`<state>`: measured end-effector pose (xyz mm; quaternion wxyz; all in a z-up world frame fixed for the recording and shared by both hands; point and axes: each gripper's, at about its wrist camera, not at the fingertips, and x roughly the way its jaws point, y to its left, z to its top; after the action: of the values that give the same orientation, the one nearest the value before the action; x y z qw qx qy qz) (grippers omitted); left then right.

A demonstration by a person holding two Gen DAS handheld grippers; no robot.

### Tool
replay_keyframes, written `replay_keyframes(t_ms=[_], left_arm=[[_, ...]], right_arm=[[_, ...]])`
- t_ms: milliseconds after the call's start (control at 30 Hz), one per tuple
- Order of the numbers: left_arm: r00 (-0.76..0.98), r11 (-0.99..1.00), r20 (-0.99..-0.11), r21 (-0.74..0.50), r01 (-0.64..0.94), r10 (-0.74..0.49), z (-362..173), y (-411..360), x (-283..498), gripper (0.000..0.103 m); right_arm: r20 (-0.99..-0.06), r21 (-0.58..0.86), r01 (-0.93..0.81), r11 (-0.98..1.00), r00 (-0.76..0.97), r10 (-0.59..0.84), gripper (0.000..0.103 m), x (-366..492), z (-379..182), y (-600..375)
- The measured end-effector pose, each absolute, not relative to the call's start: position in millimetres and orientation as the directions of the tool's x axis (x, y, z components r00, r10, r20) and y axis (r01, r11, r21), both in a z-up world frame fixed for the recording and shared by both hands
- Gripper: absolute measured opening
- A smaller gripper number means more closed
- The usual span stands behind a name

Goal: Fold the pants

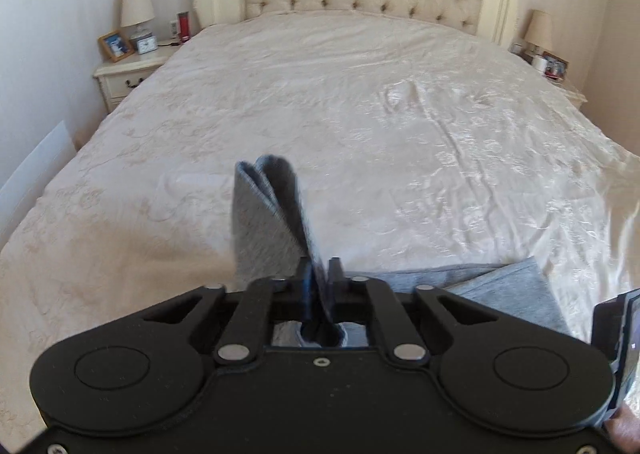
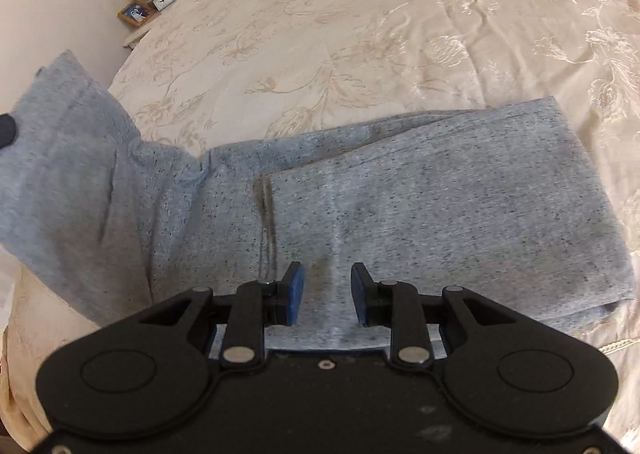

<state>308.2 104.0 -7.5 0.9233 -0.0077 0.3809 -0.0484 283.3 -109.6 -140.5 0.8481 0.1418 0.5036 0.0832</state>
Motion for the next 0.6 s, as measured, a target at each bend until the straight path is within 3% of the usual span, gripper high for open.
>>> replay_keyframes(t_ms=[133,267,600], left_arm=[[0.681,0.985,-0.716,-0.048,0.166,-0.15,-21,37,319,0.003],[0.634,0.979,-0.755,-0.056,0.194,-0.169,-42,-4,312,0.012],[0.514,0.987,-0.857,0.044,0.155,-0.042,-103,8,274,0.016]], right_arm=[[-0.831,0.357,0.021,0.934,0.465,0.307,0.03,276,-140,-142],[-0.836,0.346,0.002,0.938,0.455,0.307,0.03,276,-142,-167],[-0.785,0.439,-0.035,0.898,0.471,0.402,0.032,299,-126,-183]])
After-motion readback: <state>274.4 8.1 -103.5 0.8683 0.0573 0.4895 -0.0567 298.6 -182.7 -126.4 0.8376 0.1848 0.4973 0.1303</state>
